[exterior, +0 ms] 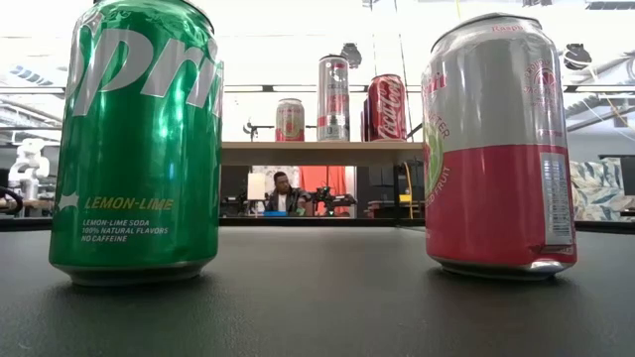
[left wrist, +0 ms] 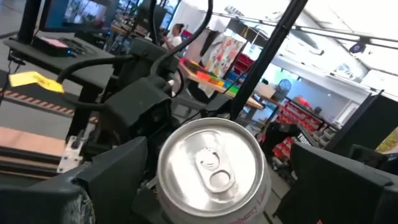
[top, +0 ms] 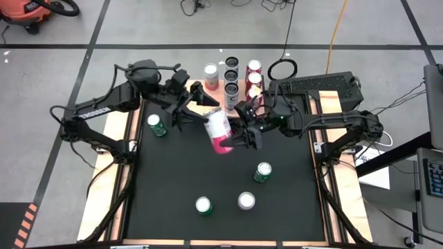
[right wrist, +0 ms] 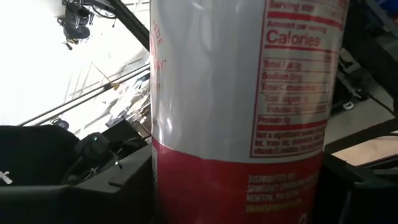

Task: Place canned beverage on shelf
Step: Put the top pink white soda can aligned with the other pink white soda can on the shelf

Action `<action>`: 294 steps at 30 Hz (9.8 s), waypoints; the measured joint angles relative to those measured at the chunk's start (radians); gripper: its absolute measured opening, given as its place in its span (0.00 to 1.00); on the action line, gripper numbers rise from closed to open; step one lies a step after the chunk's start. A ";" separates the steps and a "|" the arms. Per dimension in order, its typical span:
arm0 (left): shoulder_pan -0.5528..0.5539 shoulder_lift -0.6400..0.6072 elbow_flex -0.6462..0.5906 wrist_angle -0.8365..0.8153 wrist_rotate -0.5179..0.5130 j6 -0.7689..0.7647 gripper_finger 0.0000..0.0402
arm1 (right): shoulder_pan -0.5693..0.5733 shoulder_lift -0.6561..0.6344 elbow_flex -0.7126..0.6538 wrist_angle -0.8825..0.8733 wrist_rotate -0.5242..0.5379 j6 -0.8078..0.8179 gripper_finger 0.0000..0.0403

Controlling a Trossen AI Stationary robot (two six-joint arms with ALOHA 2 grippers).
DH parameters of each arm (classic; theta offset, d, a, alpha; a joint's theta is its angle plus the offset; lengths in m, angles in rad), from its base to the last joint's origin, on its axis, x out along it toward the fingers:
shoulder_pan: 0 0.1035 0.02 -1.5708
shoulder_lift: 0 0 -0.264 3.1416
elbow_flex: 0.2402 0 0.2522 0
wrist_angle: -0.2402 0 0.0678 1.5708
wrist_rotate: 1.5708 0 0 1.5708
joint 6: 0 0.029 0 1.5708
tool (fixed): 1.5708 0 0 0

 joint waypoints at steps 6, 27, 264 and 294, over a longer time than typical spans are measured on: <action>-0.001 0.039 0.000 0.020 0.089 -0.015 1.00 | -0.001 0.000 0.000 -0.001 0.001 0.000 0.68; -0.004 0.052 0.000 0.037 0.154 -0.103 0.85 | -0.003 0.001 0.000 -0.031 -0.002 -0.019 0.68; -0.033 0.012 0.000 -0.060 -0.341 -0.046 0.97 | -0.065 0.023 0.233 -0.157 0.573 -0.479 0.69; -0.032 0.045 -0.001 -0.014 -0.336 -0.024 0.74 | -0.065 0.021 0.235 -0.202 0.575 -0.493 0.73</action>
